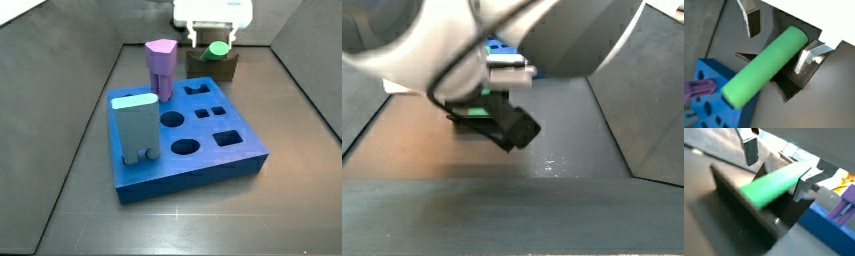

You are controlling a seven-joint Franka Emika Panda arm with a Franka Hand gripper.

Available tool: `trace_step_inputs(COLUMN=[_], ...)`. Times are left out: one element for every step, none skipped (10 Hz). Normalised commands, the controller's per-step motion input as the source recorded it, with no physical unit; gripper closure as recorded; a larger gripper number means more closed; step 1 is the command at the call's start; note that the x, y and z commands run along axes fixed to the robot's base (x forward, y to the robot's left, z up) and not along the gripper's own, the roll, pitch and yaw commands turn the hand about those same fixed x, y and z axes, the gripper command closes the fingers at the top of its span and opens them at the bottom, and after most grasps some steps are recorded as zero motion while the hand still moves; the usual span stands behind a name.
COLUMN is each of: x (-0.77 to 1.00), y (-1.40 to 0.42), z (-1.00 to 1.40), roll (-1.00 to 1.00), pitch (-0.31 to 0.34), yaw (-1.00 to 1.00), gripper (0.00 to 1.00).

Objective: Pick up the oval object. Move up. Place the oval object on the fixture. Regrasp the oval object. Move to above the board. Insert the oval object.
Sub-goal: Regrasp the oval object.

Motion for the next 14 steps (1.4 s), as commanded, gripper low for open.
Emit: trace_step_inputs(x=[-0.03, -0.04, -0.03, -0.03, -0.03, -1.0, -1.0, -1.0, -1.0, -1.0, -1.0, -1.0, -1.0, -0.89], y=[-0.01, 0.0, 0.0, 0.0, 0.0, 0.0, 0.0, 0.0, 0.0, 0.0, -0.01, -0.01, -0.02, -0.02], z=[1.0, 0.85, 0.68, 0.56, 0.25, 0.0, -0.02, 0.0, 0.02, 0.02, 0.02, 0.03, 0.03, 0.02], roll=[0.01, 0.03, 0.04, 0.05, 0.05, 0.03, 0.01, 0.02, 0.06, 0.07, 0.09, 0.1, 0.11, 0.12], pitch=[0.039, 0.064, 0.082, 0.09, 0.099, 0.031, -0.001, -0.019, -0.037, -0.047, -0.066, -0.085, -0.104, -0.111], yaw=[0.05, 0.04, 0.02, 0.02, -0.01, -0.05, -0.06, -0.08, -0.07, -0.06, -0.05, -0.04, -0.02, -0.01], gripper=[0.0, 0.0, 0.0, 0.0, 0.0, 0.0, 0.0, 0.0, 0.0, 0.0, 0.0, 0.0, 0.0, 0.0])
